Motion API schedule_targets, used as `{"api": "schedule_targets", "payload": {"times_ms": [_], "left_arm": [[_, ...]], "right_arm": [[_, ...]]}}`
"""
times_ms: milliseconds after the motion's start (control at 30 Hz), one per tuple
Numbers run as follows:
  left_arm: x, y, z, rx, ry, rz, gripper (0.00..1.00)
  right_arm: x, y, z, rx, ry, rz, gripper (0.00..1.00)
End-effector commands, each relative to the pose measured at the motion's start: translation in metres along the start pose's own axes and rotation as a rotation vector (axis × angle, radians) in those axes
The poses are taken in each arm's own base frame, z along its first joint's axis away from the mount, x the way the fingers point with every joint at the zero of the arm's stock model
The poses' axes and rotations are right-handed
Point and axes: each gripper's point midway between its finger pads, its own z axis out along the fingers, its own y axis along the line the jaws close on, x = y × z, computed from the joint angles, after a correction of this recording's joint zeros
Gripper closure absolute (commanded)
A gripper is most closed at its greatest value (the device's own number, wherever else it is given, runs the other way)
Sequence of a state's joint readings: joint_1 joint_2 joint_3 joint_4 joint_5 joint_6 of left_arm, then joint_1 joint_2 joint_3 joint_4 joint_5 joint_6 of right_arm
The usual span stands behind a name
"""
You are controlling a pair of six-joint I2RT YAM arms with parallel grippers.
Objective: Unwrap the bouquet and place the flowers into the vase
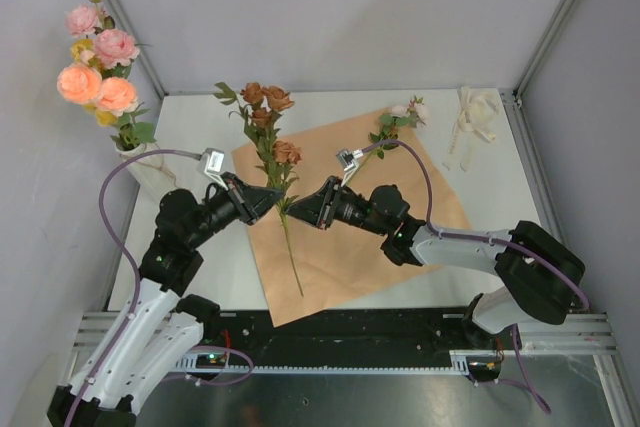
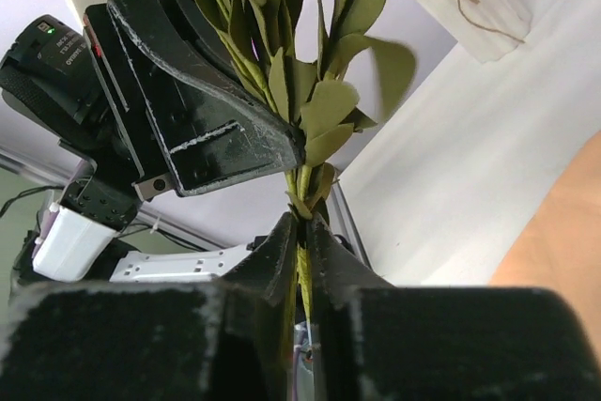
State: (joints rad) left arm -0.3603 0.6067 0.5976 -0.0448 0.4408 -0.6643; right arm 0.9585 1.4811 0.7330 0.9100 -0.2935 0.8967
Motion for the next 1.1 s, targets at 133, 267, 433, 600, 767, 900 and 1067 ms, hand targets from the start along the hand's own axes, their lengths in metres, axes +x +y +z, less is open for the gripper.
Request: {"api": "schedule_targets", "payload": {"times_ms": [133,267,433,600,767,900,1067], "left_arm": [[-0.027,-0.001,-0.008,-0.061,-0.095,0.106,1.00],[-0.065,0.007,-0.026,-0.194,-0.227,0.224,1.00],[-0.143,0.024,-0.075,-0.507,-0.501,0.411,1.00],[-0.215,0.017,-0.127,-0.762,-0.760,0.556,1.00],[-0.278,-0.011,-0.156,-0.918,-0.892,0.740,1.00],[-0.311,-0.017,-0.163,-0.984,-0.957,0.832,1.00],[-0.334,-0.005,-0.172,-1.075,-1.026,0.898,1.00]], "right_arm": [[-0.004,0.005,-0.008,-0.006,-0.018,-0.031,0.47],[-0.009,0.004,-0.019,0.038,-0.043,-0.056,0.08],[-0.016,0.002,-0.034,0.085,-0.076,-0.082,0.01],[-0.019,-0.003,-0.048,0.142,-0.088,-0.100,0.01],[-0.026,-0.003,-0.062,0.164,-0.121,-0.111,0.01],[-0.034,0.000,-0.073,0.168,-0.150,-0.122,0.01],[-0.042,-0.002,-0.088,0.189,-0.186,-0.134,0.01]]}}
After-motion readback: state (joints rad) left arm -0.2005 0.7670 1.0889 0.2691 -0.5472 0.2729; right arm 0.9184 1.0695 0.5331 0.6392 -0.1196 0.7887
